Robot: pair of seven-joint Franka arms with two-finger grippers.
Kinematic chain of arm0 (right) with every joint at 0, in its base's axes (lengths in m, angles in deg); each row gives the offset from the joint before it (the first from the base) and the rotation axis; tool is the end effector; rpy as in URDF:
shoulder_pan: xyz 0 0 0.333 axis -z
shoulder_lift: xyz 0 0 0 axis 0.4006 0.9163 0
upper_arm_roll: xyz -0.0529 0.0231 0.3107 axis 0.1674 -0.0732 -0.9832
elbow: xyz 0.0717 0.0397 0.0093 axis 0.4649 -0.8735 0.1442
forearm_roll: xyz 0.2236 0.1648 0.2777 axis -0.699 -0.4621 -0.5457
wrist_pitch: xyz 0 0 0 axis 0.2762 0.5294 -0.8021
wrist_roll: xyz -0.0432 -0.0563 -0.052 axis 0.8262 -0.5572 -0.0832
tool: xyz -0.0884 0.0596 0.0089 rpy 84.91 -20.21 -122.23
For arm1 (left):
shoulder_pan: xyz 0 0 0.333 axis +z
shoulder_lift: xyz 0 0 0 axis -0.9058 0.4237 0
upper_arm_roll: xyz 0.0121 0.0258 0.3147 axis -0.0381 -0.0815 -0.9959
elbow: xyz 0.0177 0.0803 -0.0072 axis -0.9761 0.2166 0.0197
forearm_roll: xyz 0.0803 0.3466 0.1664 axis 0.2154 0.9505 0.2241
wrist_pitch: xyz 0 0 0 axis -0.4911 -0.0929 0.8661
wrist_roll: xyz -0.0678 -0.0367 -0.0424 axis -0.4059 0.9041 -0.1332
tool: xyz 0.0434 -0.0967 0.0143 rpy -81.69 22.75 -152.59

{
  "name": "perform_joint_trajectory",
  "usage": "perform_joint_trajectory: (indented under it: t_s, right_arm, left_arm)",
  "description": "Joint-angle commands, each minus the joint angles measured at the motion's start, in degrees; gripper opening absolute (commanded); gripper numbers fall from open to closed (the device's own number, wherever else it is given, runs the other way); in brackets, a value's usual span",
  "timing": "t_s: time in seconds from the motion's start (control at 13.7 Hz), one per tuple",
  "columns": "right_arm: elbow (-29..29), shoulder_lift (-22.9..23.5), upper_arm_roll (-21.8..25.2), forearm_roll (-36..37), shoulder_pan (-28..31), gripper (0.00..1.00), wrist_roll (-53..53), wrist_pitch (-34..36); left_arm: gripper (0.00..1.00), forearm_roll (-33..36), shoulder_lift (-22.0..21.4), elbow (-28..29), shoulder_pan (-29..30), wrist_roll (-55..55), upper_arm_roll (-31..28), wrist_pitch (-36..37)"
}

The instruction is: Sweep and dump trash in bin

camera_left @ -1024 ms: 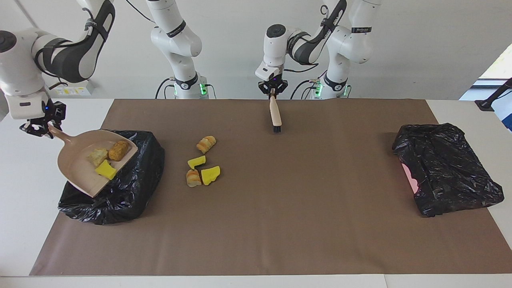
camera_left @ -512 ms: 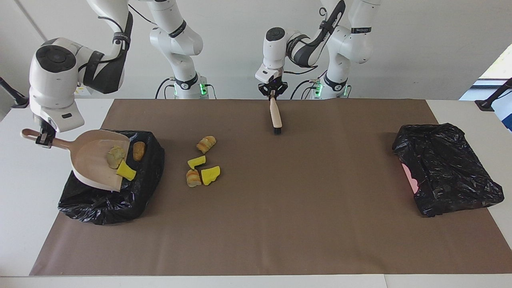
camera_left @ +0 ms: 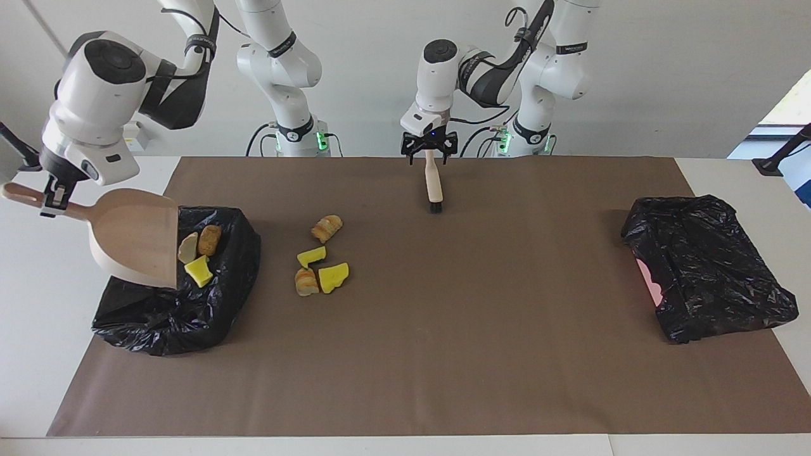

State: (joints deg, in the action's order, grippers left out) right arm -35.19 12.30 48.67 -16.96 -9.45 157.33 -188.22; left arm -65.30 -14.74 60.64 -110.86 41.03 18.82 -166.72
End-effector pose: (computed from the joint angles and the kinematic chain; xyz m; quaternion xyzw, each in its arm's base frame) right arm 0.5806 -0.1559 0.5974 0.5643 0.7267 -0.2458 0.3051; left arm 0.2961 -0.3862 0.4129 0.9994 -0.0247 -0.0052 0.0218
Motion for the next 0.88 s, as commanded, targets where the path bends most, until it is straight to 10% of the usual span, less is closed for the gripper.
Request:
perform_joint_trajectory:
  t_s: [0.0,0.8]
  right_arm:
    - [0.32,-4.4,-0.34,0.19,-2.11,0.0,0.0,5.68]
    - [0.06,-3.63,-0.86,-28.62,-22.32,0.0,-65.5,20.82]
  left_arm:
    - [1.0,0.93,1.31,-9.04,8.81,-10.28,0.29,5.79]
    - [1.0,3.92,6.32,-42.02,33.26,-37.54,-0.15,30.91]
